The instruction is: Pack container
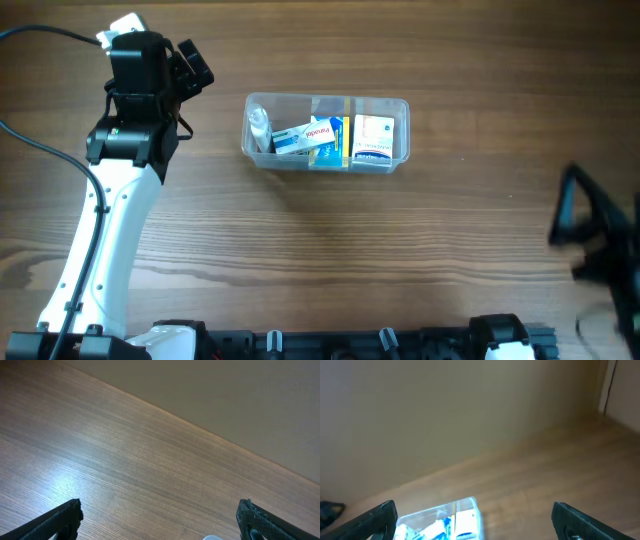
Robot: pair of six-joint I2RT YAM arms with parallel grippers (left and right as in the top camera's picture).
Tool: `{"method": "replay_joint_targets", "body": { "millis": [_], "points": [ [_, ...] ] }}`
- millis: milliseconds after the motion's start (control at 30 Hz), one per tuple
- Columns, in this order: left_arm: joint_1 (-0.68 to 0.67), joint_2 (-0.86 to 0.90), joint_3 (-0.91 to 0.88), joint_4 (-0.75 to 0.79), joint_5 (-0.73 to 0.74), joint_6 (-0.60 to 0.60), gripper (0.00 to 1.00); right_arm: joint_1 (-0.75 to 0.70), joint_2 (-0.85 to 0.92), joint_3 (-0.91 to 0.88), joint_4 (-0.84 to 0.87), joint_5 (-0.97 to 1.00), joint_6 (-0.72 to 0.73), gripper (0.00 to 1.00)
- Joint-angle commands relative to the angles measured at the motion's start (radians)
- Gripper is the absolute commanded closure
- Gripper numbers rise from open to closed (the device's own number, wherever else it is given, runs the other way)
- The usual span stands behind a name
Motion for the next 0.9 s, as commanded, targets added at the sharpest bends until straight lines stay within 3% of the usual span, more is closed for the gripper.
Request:
{"method": "replay_joint_targets", "body": {
  "millis": [0,167,333,467,600,700,867],
  "points": [
    [0.003,-0.011,0.008,0.003,-0.01,-0.013,0.0,0.02,-0.166,-0.201,0.035,0.027,0.003,0.0],
    [0.003,-0.011,0.008,0.003,-0.01,-0.013,0.0,0.021,-0.352,-0.539,0.243,0.027,0.096,0.0],
    [0.003,-0.011,0.008,0.003,-0.01,-0.013,0.0,0.02,-0.517,-0.947,0.584,0.027,0.224,0.0],
    [0.003,-0.011,0.008,0.003,-0.01,-0.013,0.0,0.02,-0.618,-1.235,0.9,0.048,0.227,0.0],
    [0.003,-0.011,0.008,0.003,-0.01,-0.013,0.0,0.02,-0.642,-1.405,1.107,0.113,0.226,0.0],
    [0.003,-0.011,0.008,0.003,-0.01,-0.013,0.0,0.02,-0.644,-1.477,1.168,0.152,0.224,0.0],
    [0.003,-0.011,0.008,0.003,-0.01,-0.013,0.0,0.018,-0.65,-1.502,1.18,0.082,-0.057,0.0]
  ]
}}
